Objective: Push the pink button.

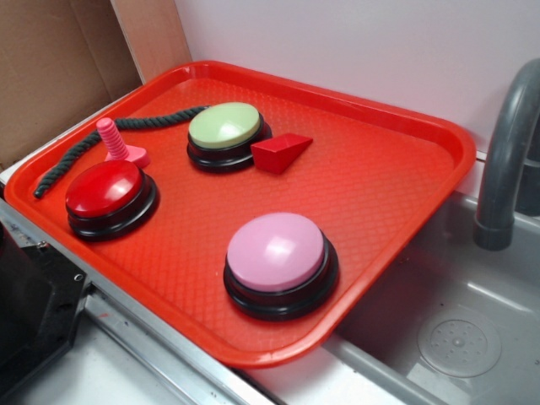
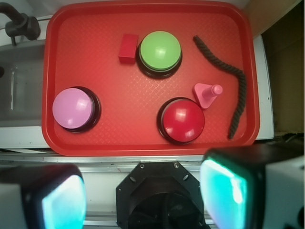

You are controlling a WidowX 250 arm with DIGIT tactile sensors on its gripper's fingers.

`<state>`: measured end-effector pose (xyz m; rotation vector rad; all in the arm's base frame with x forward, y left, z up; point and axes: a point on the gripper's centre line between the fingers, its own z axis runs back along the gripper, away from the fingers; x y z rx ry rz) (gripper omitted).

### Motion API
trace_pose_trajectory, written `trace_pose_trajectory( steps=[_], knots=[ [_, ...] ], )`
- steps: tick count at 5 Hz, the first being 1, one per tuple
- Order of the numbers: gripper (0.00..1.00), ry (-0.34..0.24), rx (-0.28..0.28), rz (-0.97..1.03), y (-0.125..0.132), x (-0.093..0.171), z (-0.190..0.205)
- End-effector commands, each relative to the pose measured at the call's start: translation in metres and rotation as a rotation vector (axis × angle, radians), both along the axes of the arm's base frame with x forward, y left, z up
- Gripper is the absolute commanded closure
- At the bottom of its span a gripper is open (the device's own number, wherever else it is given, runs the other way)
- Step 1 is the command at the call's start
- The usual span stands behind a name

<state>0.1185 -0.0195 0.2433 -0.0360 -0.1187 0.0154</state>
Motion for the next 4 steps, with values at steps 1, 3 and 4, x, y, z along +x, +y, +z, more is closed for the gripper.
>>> trace_pose_trajectory(
  steps=[1,3,4],
  knots=[
    [0.0,0.0,0.0,0.0,0.0,0.0,0.0],
    [0.0,0.077,0.025,-0.423,-0.041,0.084,-0.049],
    [0.0,0.078,0.093,-0.641,-0.058,0.117,-0.069]
  ],
)
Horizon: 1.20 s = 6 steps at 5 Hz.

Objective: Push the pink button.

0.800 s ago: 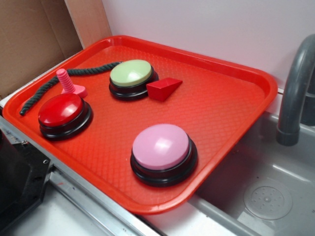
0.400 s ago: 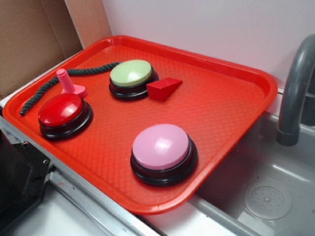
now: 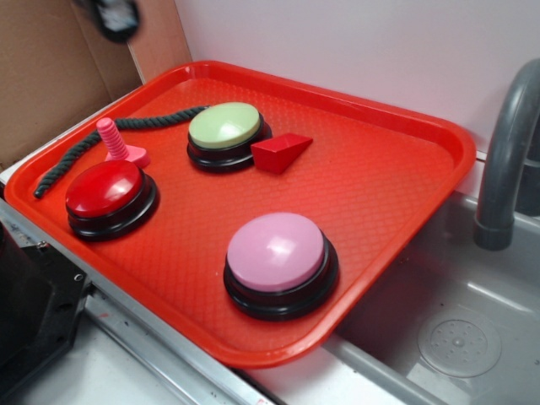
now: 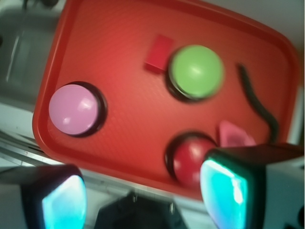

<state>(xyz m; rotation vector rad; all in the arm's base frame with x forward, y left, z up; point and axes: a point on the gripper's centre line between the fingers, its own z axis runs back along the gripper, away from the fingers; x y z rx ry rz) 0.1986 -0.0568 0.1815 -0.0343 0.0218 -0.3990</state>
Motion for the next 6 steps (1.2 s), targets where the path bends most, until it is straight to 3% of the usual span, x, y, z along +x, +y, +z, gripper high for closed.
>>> trace_pose_trajectory(
  steps=[1,2,3,4,6],
  knots=[
    [0.0,-0.015,0.01,-0.479,-0.031,0.053,-0.037],
    [0.0,-0.054,0.107,-0.686,-0.046,0.055,-0.042],
    [0.0,-0.073,0.133,-0.662,-0.073,0.052,-0.052],
    [0.0,-0.097,0.106,-0.41,-0.087,0.046,-0.051],
    [0.0,-0.097,0.106,-0.41,-0.087,0.046,-0.051]
  ],
)
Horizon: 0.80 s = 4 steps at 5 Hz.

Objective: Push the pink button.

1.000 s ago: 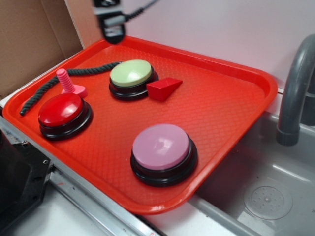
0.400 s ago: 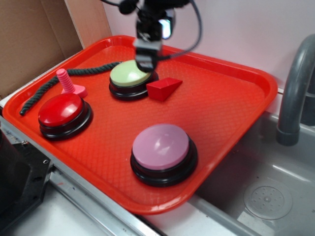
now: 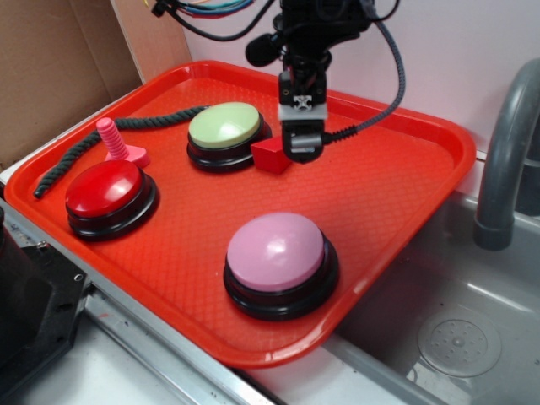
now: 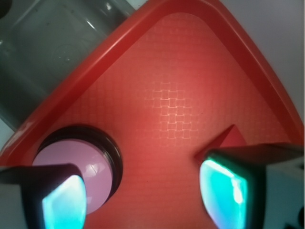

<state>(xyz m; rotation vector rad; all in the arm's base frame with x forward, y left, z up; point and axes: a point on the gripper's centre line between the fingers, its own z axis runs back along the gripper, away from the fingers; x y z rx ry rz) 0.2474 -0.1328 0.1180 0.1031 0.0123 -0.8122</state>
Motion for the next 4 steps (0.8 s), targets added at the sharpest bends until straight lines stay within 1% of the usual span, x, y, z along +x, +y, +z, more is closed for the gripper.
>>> trace_pose_trajectory(
  steps=[1,2,3,4],
  knots=[
    [0.0,-0.092,-0.097,0.14,-0.041,-0.026,0.004],
    [0.0,-0.095,-0.16,0.263,-0.068,-0.04,0.006],
    [0.0,-0.15,-0.165,0.396,-0.079,-0.057,0.006],
    [0.0,-0.09,-0.142,0.367,-0.073,-0.063,-0.019]
  ],
)
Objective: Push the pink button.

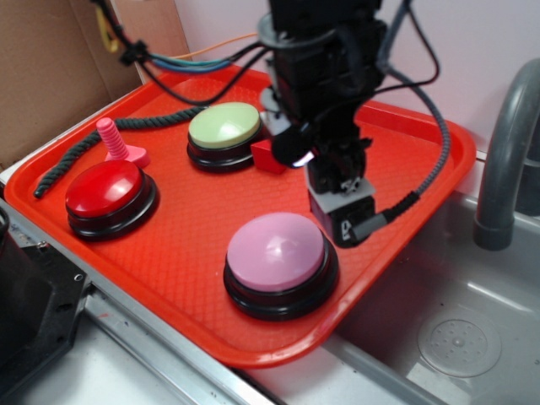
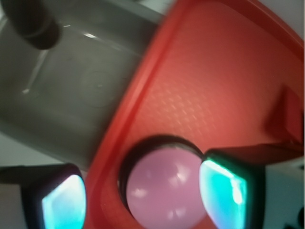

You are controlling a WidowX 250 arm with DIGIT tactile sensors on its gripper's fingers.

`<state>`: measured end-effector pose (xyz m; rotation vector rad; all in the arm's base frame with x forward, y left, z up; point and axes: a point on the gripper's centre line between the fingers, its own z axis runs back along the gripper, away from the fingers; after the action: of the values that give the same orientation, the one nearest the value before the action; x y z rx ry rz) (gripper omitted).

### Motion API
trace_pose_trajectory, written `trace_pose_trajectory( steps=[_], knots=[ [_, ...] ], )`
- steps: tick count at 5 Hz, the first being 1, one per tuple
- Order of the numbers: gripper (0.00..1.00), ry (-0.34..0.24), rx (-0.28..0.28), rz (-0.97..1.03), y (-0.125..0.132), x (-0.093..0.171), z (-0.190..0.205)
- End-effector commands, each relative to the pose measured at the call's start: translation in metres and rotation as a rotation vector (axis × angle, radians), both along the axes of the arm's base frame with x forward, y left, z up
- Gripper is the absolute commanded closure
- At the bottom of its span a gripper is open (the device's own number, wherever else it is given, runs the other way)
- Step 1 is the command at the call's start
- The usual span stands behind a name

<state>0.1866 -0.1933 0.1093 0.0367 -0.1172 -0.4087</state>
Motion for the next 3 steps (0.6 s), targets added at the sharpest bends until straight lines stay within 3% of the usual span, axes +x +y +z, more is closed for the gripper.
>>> trace_pose_trajectory(
  steps=[1,2,3],
  knots=[
    [0.0,0.13,0.041,-0.142,0.006,-0.021,-0.03],
    [0.0,0.116,0.008,-0.047,0.03,-0.041,-0.036],
    [0.0,0.131,0.034,-0.054,0.047,-0.04,-0.042]
  ],
)
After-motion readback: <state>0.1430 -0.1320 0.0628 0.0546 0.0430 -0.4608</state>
